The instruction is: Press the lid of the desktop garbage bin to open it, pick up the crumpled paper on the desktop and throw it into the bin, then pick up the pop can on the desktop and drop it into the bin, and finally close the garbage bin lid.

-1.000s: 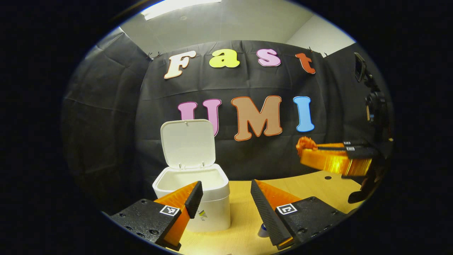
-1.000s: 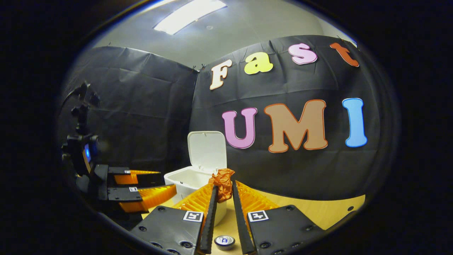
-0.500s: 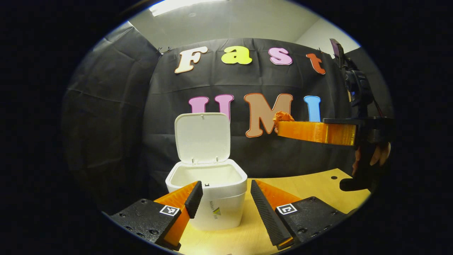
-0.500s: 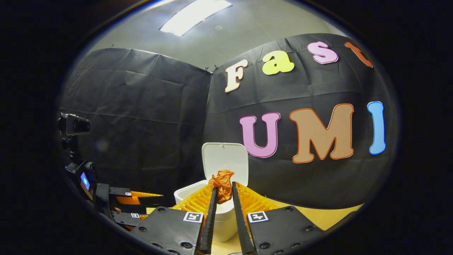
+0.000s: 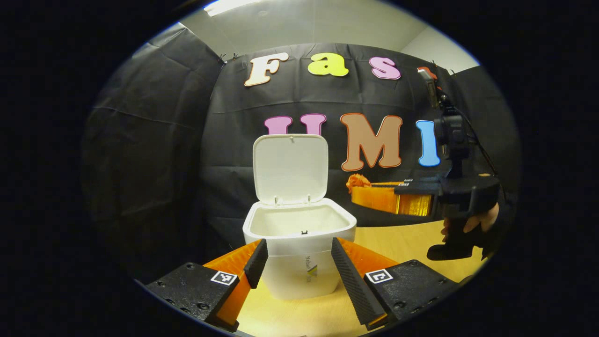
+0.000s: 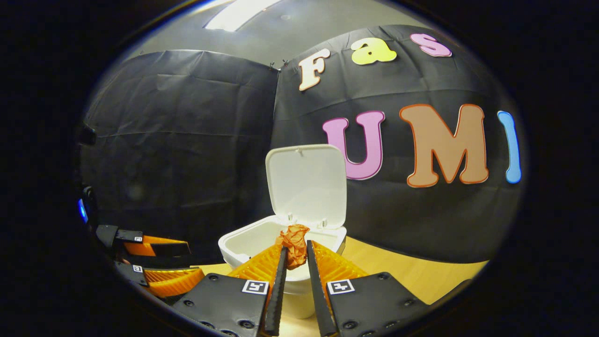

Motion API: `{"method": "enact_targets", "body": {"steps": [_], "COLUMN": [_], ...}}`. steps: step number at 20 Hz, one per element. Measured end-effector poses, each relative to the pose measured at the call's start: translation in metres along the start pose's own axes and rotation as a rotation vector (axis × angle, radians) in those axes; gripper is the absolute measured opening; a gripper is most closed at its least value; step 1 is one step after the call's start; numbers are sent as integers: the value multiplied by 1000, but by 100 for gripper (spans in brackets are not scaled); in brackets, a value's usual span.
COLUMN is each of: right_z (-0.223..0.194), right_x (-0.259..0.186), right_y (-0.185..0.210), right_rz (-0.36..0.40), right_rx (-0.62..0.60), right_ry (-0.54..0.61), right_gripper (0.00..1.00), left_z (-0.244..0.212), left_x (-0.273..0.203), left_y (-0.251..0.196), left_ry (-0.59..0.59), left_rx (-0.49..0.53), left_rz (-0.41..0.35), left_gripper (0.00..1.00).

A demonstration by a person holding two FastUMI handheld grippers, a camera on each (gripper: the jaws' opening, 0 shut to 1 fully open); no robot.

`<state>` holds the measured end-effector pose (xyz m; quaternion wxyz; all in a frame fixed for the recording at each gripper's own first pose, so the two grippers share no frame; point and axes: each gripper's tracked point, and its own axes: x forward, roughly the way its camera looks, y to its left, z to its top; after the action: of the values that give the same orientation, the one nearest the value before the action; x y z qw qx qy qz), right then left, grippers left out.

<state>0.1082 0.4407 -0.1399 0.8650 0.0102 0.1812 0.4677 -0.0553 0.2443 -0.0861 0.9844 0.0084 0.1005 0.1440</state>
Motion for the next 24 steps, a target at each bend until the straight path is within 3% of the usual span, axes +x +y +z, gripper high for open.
{"method": "enact_targets", "body": {"steps": [5, 6, 9, 12, 16, 17, 18, 22, 24], "right_z": [-15, -15, -15, -2, 22, 25, 30, 51, 60], "right_x": [20, 19, 19, 12, -22, -31, -41, -93, -118], "right_y": [-5, -6, -7, -7, -8, -12, -15, -38, -57], "right_rz": [-18, -17, -23, -49, -95, -115, -135, -231, -290], "right_rx": [40, 48, 42, -2, -126, -151, -172, -206, -197], "right_ry": [27, 24, 16, -15, -77, -87, -95, -153, -173], "right_gripper": [31, 43, 58, 61, 68, 75, 92, 100, 96], "left_z": [-5, -6, -6, -2, 8, 11, 13, 23, 27], "left_x": [3, 5, 8, 10, 13, 14, 14, 13, 11], "left_y": [19, 20, 18, 11, -11, -19, -28, -67, -87], "left_ry": [16, 17, 17, 7, -28, -38, -46, -78, -89], "left_rx": [17, 20, 29, 36, 41, 39, 38, 35, 30], "left_rz": [19, 18, 6, -17, -69, -86, -104, -181, -218], "left_gripper": [84, 84, 84, 84, 84, 84, 87, 84, 84]}}
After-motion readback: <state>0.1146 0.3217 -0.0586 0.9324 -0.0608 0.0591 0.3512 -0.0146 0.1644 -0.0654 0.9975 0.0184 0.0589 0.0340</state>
